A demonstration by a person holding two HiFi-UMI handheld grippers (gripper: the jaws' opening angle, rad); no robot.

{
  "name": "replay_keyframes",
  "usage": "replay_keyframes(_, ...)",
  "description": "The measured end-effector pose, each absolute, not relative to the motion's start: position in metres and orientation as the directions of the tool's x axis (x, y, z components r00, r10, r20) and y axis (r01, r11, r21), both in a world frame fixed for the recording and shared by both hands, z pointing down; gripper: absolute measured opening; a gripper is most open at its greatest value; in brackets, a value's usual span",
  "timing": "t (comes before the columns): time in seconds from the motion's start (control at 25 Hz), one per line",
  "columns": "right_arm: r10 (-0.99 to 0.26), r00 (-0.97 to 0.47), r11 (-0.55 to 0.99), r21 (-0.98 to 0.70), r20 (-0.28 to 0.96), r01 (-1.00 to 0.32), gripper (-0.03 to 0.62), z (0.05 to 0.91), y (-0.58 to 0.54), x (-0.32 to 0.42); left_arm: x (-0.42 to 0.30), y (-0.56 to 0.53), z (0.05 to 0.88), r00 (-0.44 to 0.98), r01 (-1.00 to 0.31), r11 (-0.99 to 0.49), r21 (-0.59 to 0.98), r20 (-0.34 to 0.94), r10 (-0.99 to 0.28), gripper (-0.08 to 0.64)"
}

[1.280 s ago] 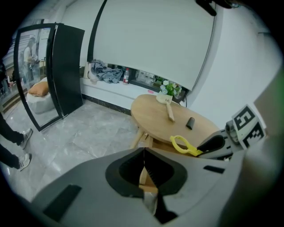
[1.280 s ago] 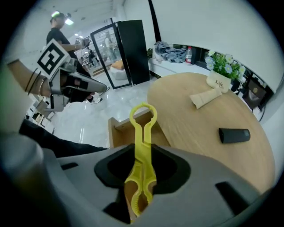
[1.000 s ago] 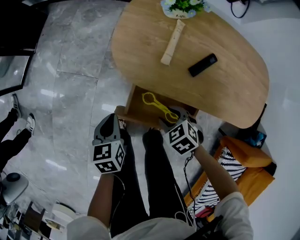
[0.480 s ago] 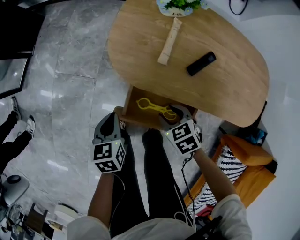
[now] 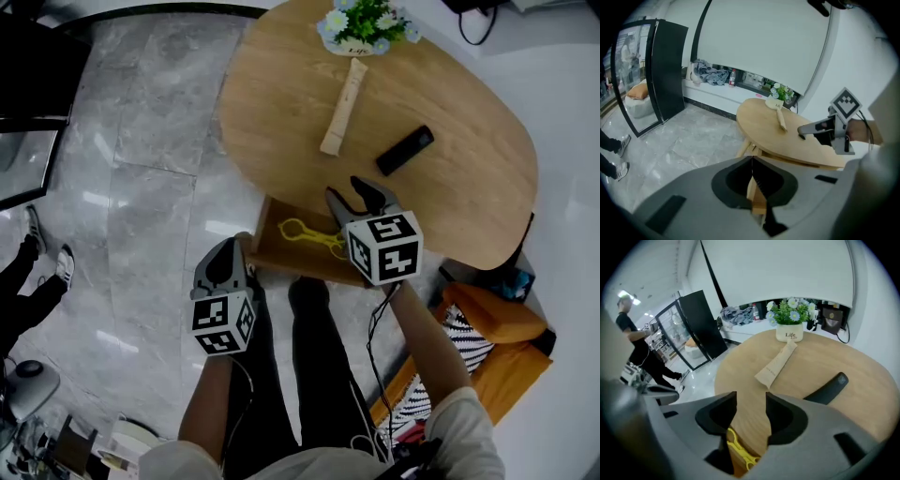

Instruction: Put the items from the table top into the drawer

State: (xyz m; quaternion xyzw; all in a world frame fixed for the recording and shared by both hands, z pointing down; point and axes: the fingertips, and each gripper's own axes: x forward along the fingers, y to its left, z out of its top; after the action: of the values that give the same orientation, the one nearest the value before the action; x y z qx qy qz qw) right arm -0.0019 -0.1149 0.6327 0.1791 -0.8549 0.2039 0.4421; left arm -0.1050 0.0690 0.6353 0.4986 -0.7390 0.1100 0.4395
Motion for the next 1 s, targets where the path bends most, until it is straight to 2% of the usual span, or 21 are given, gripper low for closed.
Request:
replay_keyframes(0.44, -0.254, -0.51, 0.709, -0.2, 0.822, -0.677, 0.186, 0.642, -0.2, -0.046, -0.149, 0.049, 0.641, -0.136, -0.822, 0.502, 0.269, 0.762, -0.633, 0.008)
replay_keyframes(1.0, -0.288, -0.453, 0.63, -0.189, 0.844, -0.753, 0.187, 0.673, -0.245, -0.066, -0.163, 0.035, 0.656, -0.124, -0.816, 0.512, 0.27, 0.782, -0.61, 0.008)
